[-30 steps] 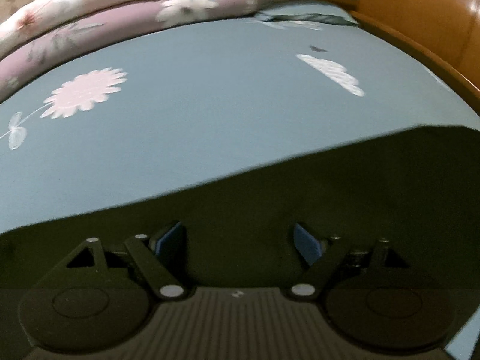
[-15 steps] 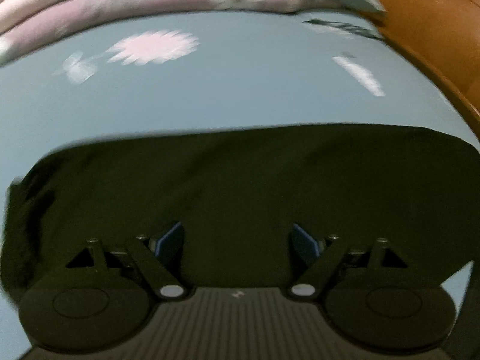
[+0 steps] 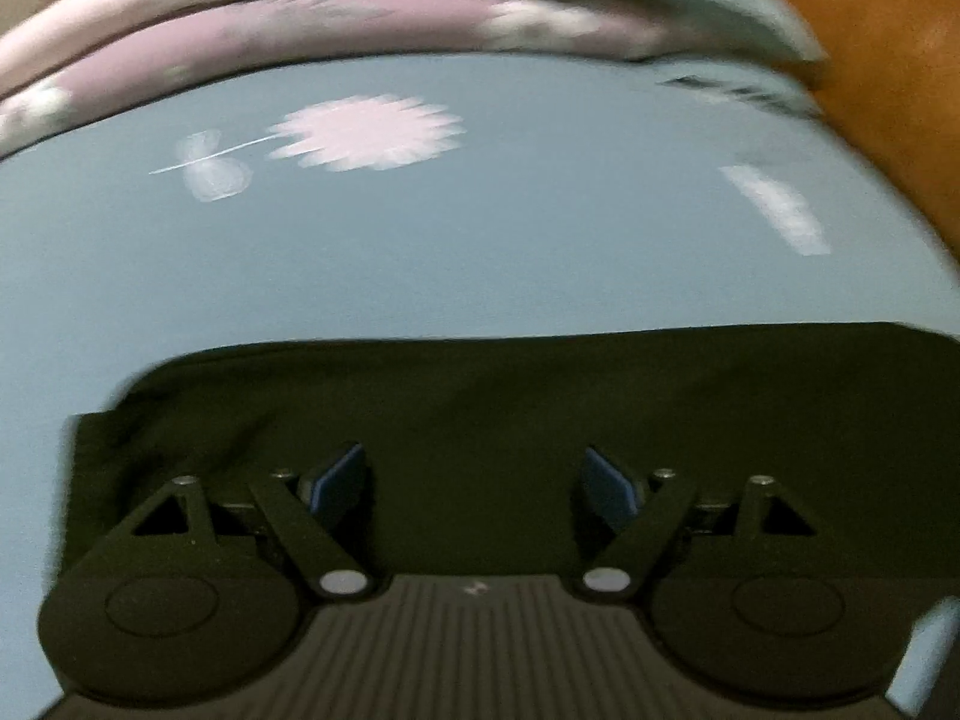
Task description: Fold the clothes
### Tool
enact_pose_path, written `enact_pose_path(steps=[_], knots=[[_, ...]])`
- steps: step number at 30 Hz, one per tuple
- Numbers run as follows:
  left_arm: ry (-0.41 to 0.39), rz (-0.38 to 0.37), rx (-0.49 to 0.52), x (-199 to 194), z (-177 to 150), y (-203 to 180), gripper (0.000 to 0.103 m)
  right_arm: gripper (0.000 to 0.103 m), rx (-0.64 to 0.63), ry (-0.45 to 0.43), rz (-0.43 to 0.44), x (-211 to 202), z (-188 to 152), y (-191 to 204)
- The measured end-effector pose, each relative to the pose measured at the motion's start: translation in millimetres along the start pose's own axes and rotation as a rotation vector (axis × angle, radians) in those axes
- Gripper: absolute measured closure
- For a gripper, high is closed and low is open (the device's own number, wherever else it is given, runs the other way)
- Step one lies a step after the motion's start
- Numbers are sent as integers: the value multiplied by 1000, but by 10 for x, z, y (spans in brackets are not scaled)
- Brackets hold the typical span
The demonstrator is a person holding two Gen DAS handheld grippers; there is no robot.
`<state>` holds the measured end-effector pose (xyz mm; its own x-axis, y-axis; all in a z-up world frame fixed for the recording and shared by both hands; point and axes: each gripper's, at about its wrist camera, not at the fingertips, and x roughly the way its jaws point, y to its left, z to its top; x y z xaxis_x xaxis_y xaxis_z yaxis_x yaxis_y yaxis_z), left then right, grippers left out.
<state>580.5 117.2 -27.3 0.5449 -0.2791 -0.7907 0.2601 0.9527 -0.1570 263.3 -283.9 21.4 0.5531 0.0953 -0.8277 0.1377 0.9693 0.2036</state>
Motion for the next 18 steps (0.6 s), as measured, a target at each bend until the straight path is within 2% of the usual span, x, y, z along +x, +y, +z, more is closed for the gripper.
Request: enact_pose_path(steps=[4, 6, 7, 10, 14, 18], knots=[[9, -229, 6, 35, 28, -582, 22, 14, 13, 27, -56, 161, -75, 35], [26, -295, 2, 161, 18, -880, 22, 14, 18, 27, -82, 219, -120, 64], [33, -279, 16, 242, -3, -1033, 22, 14, 20, 26, -92, 244, -146, 76], [19, -140, 110, 473, -86, -1386, 23, 14, 31, 29, -118, 319, -218, 107], [4, -69, 93, 758, -28, -1373, 22, 12, 44, 58, -99, 417, -314, 97], [-22, -35, 64, 877, 181, -1285, 20, 1, 45, 65, -83, 471, -382, 89]])
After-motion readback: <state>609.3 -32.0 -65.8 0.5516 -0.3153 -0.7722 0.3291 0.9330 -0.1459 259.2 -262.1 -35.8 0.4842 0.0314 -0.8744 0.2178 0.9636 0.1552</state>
